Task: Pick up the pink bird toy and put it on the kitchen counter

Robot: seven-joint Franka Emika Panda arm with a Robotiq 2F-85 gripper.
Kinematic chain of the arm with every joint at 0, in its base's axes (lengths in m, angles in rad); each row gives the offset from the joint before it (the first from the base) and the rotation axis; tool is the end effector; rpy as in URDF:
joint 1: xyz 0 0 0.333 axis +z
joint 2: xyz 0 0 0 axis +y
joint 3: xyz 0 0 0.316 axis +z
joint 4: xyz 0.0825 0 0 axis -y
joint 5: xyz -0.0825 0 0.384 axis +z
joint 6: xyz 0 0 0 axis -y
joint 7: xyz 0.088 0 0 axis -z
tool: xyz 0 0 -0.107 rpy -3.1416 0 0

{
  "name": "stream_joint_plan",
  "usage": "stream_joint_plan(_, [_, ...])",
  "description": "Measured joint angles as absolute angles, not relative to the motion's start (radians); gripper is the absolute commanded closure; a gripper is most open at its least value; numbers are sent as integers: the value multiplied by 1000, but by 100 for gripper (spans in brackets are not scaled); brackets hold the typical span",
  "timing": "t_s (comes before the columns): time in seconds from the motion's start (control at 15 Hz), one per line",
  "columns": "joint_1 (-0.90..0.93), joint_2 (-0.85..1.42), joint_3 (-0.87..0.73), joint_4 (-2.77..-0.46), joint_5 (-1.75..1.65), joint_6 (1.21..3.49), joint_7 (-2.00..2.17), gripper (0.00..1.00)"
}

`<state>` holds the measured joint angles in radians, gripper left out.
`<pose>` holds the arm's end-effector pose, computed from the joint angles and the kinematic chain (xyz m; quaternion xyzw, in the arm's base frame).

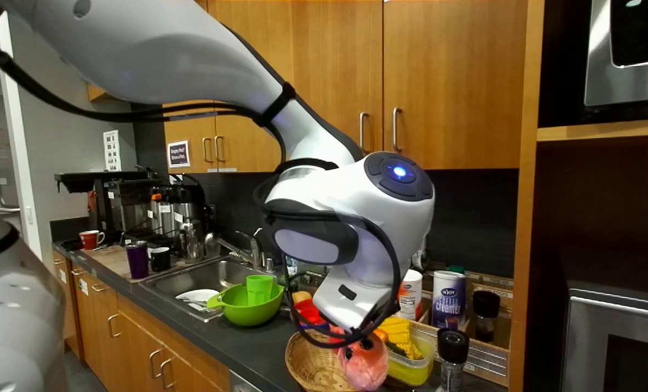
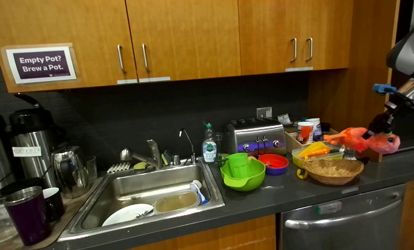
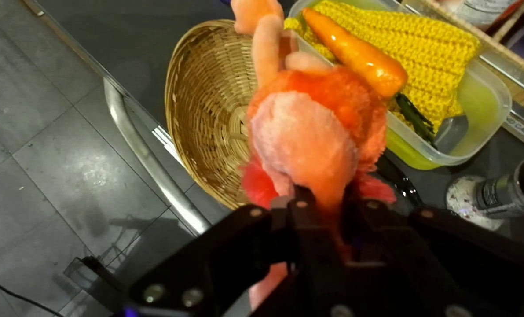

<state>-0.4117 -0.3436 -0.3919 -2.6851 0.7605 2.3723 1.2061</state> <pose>0.2870 -0.2756 0.3393 -0.2733 0.9076 0.0807 0.3083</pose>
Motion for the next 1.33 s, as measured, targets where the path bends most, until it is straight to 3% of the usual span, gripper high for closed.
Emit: stream_joint_plan(1.33, [-187,-222,-177,-2625,829,2238,1046,96])
